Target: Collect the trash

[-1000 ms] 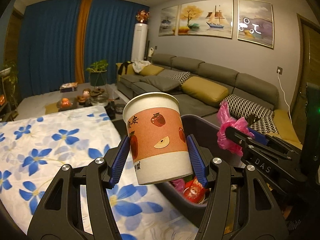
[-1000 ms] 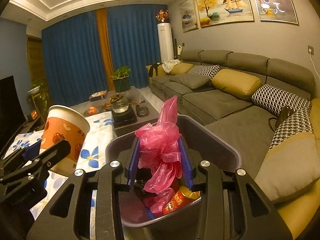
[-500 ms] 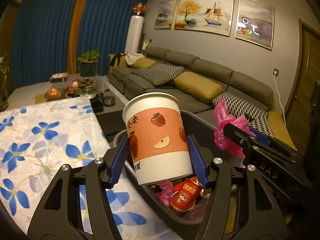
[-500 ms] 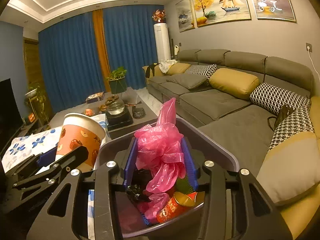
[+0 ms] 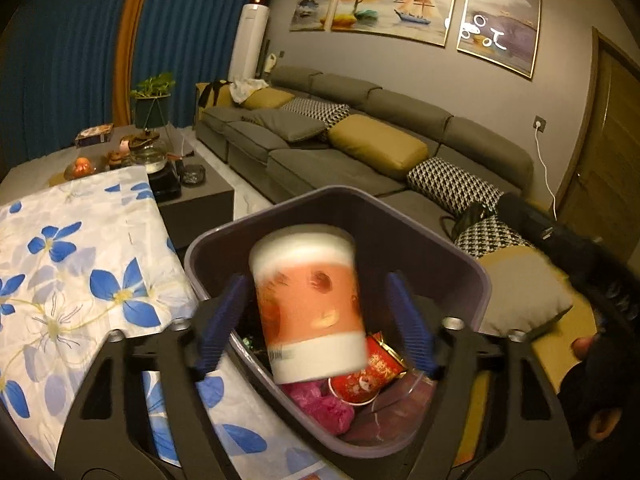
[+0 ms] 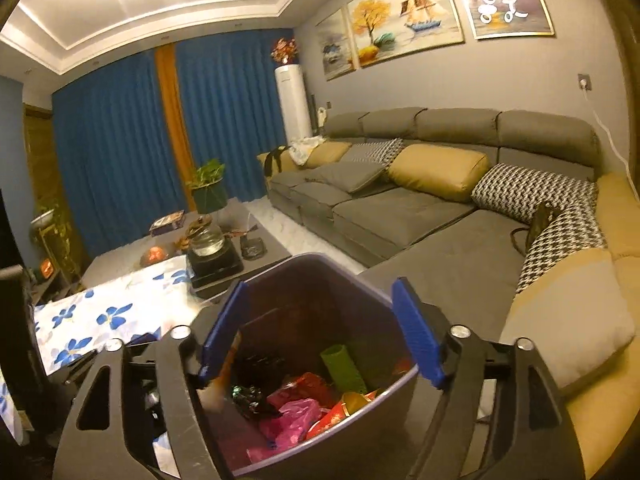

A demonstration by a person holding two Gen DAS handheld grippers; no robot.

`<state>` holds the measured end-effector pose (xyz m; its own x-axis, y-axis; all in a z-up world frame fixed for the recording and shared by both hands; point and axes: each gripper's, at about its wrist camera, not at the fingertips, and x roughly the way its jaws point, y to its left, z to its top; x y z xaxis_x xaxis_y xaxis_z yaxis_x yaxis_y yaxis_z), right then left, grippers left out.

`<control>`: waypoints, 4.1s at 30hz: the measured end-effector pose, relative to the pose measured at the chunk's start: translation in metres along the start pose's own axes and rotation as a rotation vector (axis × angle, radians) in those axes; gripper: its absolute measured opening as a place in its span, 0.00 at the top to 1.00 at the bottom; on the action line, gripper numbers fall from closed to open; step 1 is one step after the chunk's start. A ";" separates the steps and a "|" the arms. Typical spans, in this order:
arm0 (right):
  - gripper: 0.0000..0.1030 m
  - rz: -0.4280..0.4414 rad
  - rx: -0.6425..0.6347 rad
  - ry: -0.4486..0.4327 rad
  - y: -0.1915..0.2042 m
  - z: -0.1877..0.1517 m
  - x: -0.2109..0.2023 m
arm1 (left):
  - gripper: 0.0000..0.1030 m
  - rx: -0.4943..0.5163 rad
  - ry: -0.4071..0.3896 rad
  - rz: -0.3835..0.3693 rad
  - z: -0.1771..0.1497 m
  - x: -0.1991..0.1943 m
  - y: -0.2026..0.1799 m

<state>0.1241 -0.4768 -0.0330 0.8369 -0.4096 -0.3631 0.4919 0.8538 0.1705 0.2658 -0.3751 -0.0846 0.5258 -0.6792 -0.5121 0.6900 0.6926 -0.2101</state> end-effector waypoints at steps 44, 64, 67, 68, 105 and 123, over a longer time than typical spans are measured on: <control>0.05 0.071 -0.196 -0.010 0.148 -0.091 -0.223 | 0.06 -0.089 -0.216 0.569 -0.119 -0.360 0.053; 0.05 0.073 -0.190 -0.033 0.151 -0.091 -0.239 | 0.06 -0.088 -0.241 0.556 -0.125 -0.375 0.047; 0.05 0.075 -0.190 -0.032 0.151 -0.091 -0.239 | 0.06 -0.089 -0.242 0.555 -0.126 -0.376 0.047; 0.05 0.076 -0.191 -0.032 0.152 -0.091 -0.239 | 0.06 -0.089 -0.241 0.557 -0.125 -0.375 0.047; 0.05 0.086 -0.196 -0.029 0.155 -0.089 -0.241 | 0.08 -0.075 -0.243 0.551 -0.122 -0.379 0.041; 0.05 0.085 -0.195 -0.033 0.154 -0.088 -0.242 | 0.12 -0.068 -0.242 0.547 -0.121 -0.378 0.041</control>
<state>-0.0235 -0.2178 0.0002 0.8822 -0.3410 -0.3246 0.3661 0.9304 0.0177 0.0350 -0.0605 -0.0004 0.8994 -0.2505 -0.3583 0.2584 0.9657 -0.0264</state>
